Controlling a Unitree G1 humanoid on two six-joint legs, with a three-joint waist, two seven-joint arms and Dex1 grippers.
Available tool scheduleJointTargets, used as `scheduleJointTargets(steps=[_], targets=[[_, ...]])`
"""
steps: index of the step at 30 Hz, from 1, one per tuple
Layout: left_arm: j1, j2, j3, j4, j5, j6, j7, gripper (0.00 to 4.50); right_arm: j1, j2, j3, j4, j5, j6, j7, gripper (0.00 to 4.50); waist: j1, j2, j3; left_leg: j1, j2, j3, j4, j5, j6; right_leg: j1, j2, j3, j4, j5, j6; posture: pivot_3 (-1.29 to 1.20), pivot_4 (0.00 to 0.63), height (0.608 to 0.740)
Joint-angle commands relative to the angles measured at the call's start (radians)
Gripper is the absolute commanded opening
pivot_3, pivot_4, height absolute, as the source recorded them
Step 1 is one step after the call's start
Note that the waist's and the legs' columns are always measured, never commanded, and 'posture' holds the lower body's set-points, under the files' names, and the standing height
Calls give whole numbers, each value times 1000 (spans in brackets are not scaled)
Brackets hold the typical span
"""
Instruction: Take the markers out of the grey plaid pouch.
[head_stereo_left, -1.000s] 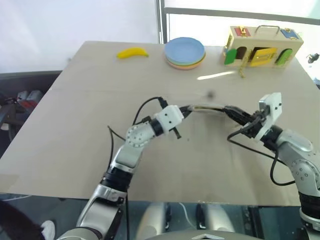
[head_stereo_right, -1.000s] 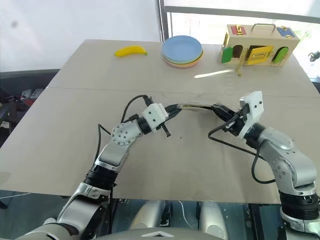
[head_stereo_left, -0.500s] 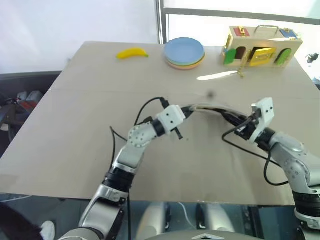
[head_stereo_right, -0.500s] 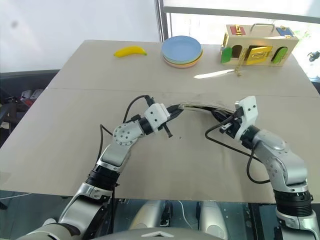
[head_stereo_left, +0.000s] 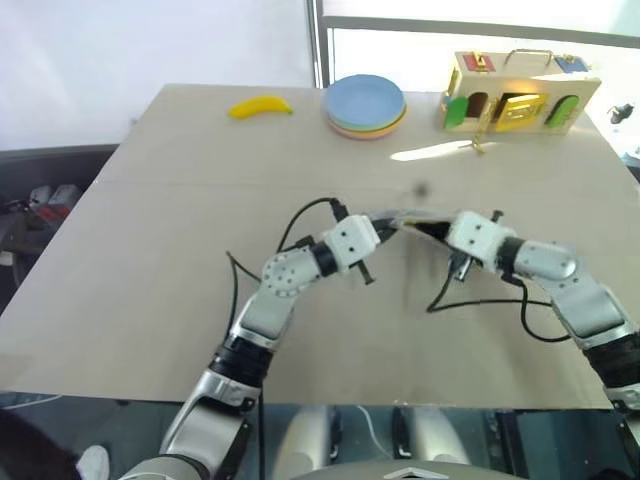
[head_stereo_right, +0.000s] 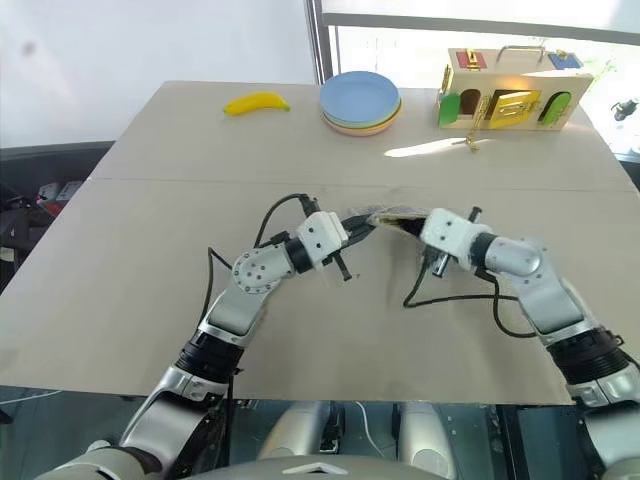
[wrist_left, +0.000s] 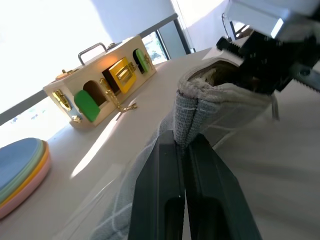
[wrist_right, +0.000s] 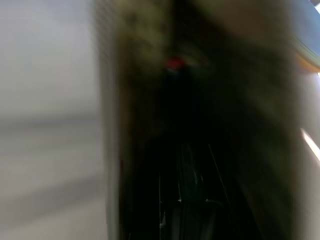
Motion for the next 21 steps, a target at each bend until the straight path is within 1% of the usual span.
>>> scheduleJointTargets(steps=[1, 2, 4, 6, 8, 10, 11, 12, 15, 19, 21], targets=[[18, -6, -10, -96, -48, 29, -29, 0, -17, -83, -32, -68, -1, -26, 123, 47, 3, 0, 0, 0, 0, 0, 0, 0, 0, 0, 0, 0, 0, 0, 0, 0, 150, 740], [27, -7, -13, -114, -52, 42, -33, 0, -15, -107, -38, -87, 6, -17, 155, 556, 3, 0, 0, 0, 0, 0, 0, 0, 0, 0, -1, 0, -1, 0, 0, 0, 150, 740], [45, -11, -15, -148, -60, 68, -35, 0, -11, -145, -53, -124, 28, 17, 207, 1252, 2, 0, 0, 0, 0, 0, 0, 0, 0, 1, -2, 0, -2, 0, 0, 0, 150, 740], [75, -18, -18, -194, -88, 117, -42, 0, -11, -194, -78, -185, 69, 97, 280, 2331, 2, 0, 0, 0, 0, -1, 0, 0, 0, 1, -6, 0, -2, 0, 0, 0, 150, 740], [94, -23, -17, -226, -110, 158, -48, 0, -13, -224, -87, -224, 85, 145, 321, 3186, 2, 0, 0, -1, 0, -1, 0, -1, 2, 1, -6, 1, -2, 0, 0, 0, 150, 740], [114, -33, -4, -270, -163, 233, -48, 0, -26, -263, -98, -286, 118, 223, 374, 4181, 2, 0, 0, -1, 1, -2, 0, -2, 4, 1, -7, 1, -3, 0, 0, 0, 150, 740], [120, -35, 4, -287, -191, 266, -51, 0, -34, -276, -101, -313, 131, 260, 395, 4181, 2, 0, 1, 0, 1, -3, 0, -2, 4, 1, -7, 1, -3, 0, 0, 0, 150, 740], [122, -36, 9, -297, -210, 288, -54, 0, -43, -280, -101, -329, 138, 293, 405, 4364, 2, 1, 2, 0, 1, -3, 0, -3, 4, 2, -7, 1, -2, 0, 0, 0, 150, 740], [121, -32, 13, -308, -244, 338, -67, 0, -69, -265, -83, -341, 121, 364, 391, 4364, 1, 1, 2, 0, 1, -3, 0, -3, 4, 2, -8, 1, -2, 0, 0, 0, 150, 740], [130, -41, 22, -323, -318, 427, -78, 0, -85, -282, -54, -367, 105, 424, 426, 4364, 3, 1, 2, 0, 1, -3, 0, -3, 4, 1, -8, 1, -2, 0, 0, 0, 150, 740], [139, -43, 24, -335, -358, 472, -86, 0, -97, -296, -47, -385, 101, 446, 450, 4364, 3, 1, 2, -1, 0, -3, 0, -1, 0, 1, -9, 1, -3, 0, 0, 0, 150, 740]])
